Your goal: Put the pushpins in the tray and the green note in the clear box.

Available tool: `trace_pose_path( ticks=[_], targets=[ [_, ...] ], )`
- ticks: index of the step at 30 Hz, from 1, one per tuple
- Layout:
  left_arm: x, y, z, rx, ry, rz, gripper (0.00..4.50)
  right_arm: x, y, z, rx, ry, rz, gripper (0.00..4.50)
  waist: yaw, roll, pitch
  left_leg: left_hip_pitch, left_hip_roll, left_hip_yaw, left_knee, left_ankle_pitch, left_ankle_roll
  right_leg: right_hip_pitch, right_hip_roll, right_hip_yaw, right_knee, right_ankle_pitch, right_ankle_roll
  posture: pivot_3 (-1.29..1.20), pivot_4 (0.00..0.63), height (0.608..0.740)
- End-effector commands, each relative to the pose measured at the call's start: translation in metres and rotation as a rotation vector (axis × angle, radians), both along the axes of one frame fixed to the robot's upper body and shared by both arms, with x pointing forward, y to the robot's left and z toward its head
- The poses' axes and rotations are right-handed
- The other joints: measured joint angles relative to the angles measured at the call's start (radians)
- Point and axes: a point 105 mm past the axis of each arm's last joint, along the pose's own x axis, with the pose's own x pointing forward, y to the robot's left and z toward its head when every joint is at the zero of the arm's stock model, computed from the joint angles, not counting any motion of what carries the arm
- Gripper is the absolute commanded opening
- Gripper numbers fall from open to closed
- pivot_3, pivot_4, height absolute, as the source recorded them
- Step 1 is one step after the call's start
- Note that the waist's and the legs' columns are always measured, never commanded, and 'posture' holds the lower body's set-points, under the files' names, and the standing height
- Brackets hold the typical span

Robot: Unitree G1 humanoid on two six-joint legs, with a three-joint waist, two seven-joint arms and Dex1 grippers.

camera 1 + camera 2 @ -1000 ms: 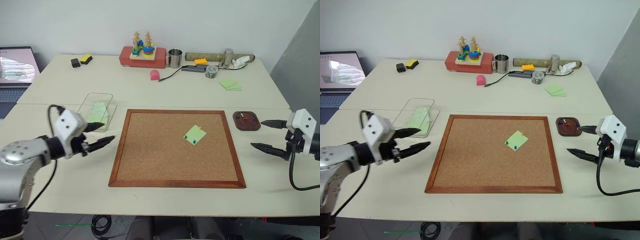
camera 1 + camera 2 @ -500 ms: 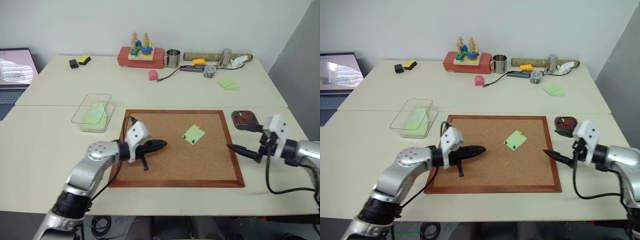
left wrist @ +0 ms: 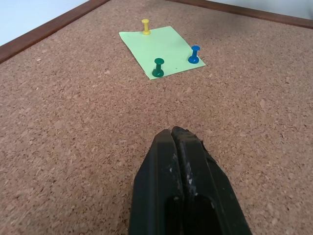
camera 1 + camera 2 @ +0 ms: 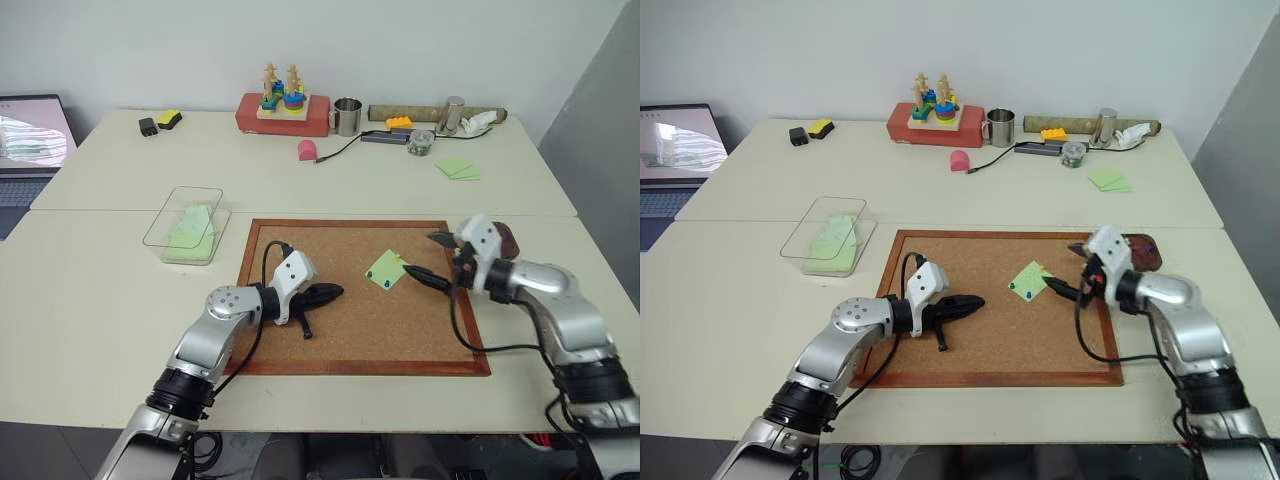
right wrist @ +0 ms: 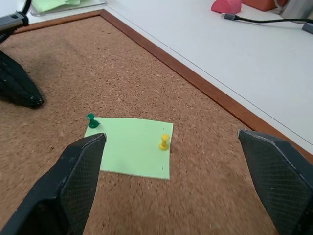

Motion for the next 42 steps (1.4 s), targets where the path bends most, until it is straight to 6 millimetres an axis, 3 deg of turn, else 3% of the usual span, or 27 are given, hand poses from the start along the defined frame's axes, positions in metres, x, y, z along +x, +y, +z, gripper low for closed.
trace_pose_path(
  ticks=[1, 9, 12, 32, 42],
  targets=[
    [-0.005, 0.002, -0.009, 0.023, 0.012, 0.001, 0.03, 0.01, 0.004, -0.001, -0.024, -0.01, 0.003, 4.5, 0.0, 0.0, 0.0, 0.0, 0.0, 0.0, 0.0, 0.0, 0.0, 0.0, 0.0, 0.0, 0.0, 0.0, 0.0, 0.0, 0.15, 0.74],
    [-0.009, 0.005, -0.013, 0.045, 0.02, 0.016, 0.03, 0.019, 0.009, -0.008, -0.007, 0.007, 0.008, 4.5, 0.0, 0.0, 0.0, 0.0, 0.0, 0.0, 0.0, 0.0, 0.0, 0.0, 0.0, 0.0, 0.0, 0.0, 0.0, 0.0, 0.15, 0.74],
    [-0.009, 0.006, -0.013, 0.05, 0.022, 0.019, 0.0, 0.019, 0.009, -0.009, 0.005, 0.003, 0.008, 4.11, -0.001, 0.0, 0.0, 0.0, 0.0, 0.0, 0.0, 0.0, 0.0, 0.0, 0.0, 0.0, 0.0, 0.0, 0.0, 0.0, 0.15, 0.74],
    [-0.009, 0.011, -0.017, 0.091, 0.028, 0.027, 0.0, 0.015, 0.012, -0.011, 0.034, 0.007, 0.027, 0.11, -0.002, 0.0, 0.0, 0.0, 0.0, 0.0, -0.001, 0.0, 0.0, 0.0, 0.0, 0.0, 0.0, 0.0, 0.0, 0.0, 0.15, 0.74],
    [-0.005, 0.016, -0.03, 0.071, 0.069, 0.078, 0.0, 0.011, 0.011, 0.006, 0.097, -0.022, 0.037, 0.01, -0.001, 0.0, 0.0, 0.0, 0.0, -0.001, -0.001, 0.0, 0.0, 0.0, 0.0, -0.001, 0.0, 0.0, 0.0, 0.0, 0.15, 0.74]
  ],
)
